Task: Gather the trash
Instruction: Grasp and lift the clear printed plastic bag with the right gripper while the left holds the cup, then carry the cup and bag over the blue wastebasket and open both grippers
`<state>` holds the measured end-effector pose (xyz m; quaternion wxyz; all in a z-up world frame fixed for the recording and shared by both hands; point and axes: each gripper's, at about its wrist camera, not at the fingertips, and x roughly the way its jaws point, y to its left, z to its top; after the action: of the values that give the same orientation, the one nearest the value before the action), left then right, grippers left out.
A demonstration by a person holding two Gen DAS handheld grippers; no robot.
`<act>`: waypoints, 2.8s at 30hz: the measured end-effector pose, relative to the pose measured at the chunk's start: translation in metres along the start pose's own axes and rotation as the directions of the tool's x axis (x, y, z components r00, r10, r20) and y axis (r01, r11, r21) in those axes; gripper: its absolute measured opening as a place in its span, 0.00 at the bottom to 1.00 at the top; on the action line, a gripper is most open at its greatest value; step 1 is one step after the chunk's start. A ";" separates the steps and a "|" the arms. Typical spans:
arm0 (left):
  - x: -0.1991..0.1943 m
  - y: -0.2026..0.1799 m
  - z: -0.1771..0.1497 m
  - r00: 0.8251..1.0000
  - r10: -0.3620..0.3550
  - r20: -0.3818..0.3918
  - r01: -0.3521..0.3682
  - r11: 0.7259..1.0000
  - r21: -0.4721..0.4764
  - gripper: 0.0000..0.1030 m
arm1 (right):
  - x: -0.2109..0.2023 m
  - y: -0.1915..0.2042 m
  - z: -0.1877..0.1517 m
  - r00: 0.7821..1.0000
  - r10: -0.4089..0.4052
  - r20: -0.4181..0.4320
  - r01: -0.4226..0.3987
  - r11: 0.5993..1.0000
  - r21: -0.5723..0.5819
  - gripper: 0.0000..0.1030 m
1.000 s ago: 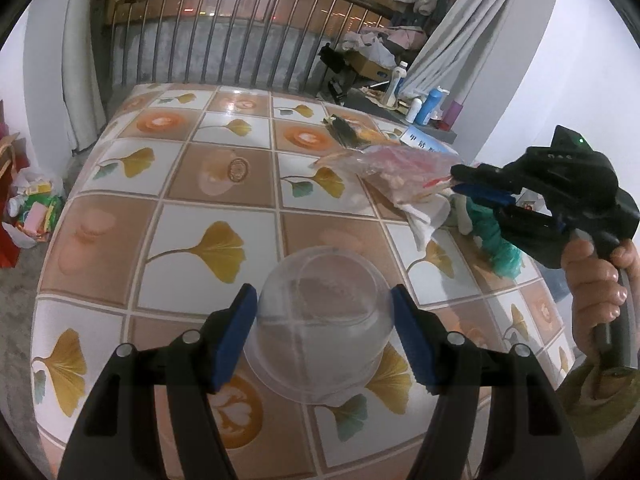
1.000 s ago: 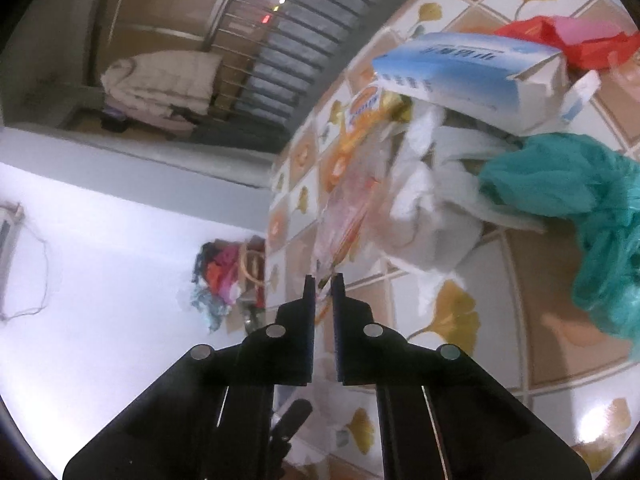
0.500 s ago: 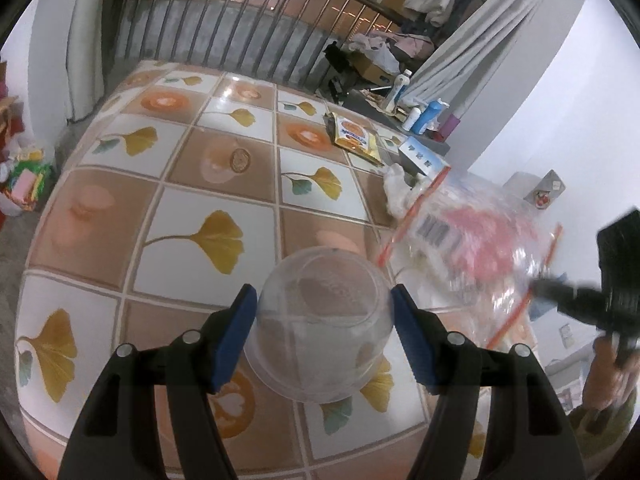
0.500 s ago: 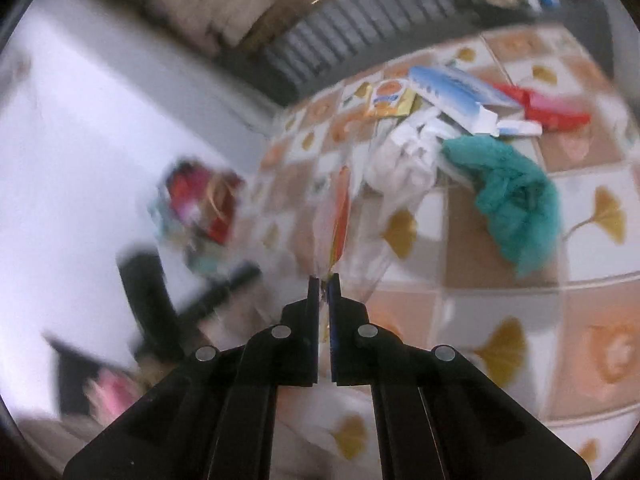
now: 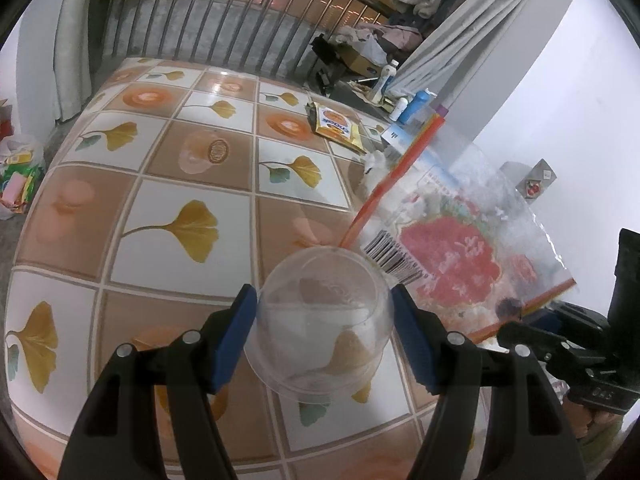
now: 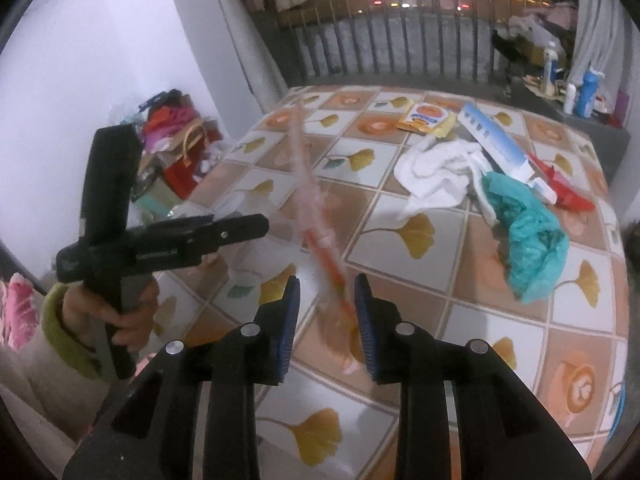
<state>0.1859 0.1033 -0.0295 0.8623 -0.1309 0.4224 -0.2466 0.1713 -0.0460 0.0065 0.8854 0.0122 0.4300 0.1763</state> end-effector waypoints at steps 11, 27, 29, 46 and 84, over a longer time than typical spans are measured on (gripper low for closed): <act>-0.001 -0.004 -0.002 1.000 0.017 0.012 -0.017 1.000 0.020 0.65 | -0.003 -0.003 -0.003 1.000 0.019 0.012 -0.020 0.997 0.071 0.04; -0.036 -0.048 0.018 0.995 0.008 0.095 -0.018 0.994 0.107 0.65 | -0.054 -0.022 -0.009 0.991 -0.004 0.137 -0.018 0.987 0.160 0.03; -0.042 -0.063 0.021 0.994 -0.005 0.108 -0.010 0.991 0.131 0.65 | -0.070 -0.029 -0.015 0.985 -0.013 0.171 -0.018 0.984 0.180 0.03; 0.035 -0.287 0.037 0.957 -0.271 -0.104 0.290 0.873 0.392 0.65 | -0.233 -0.172 -0.144 0.844 -0.459 0.277 0.222 0.769 0.599 0.03; 0.378 -0.539 -0.100 0.827 0.119 -0.549 0.261 0.783 0.564 0.77 | -0.158 -0.378 -0.329 0.803 -0.589 -0.095 0.252 0.191 0.949 0.50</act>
<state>0.1338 -0.5556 -0.1077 0.6846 0.2196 0.5447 -0.4318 -0.0564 -0.4942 -0.1467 0.7760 0.4224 0.2999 -0.3599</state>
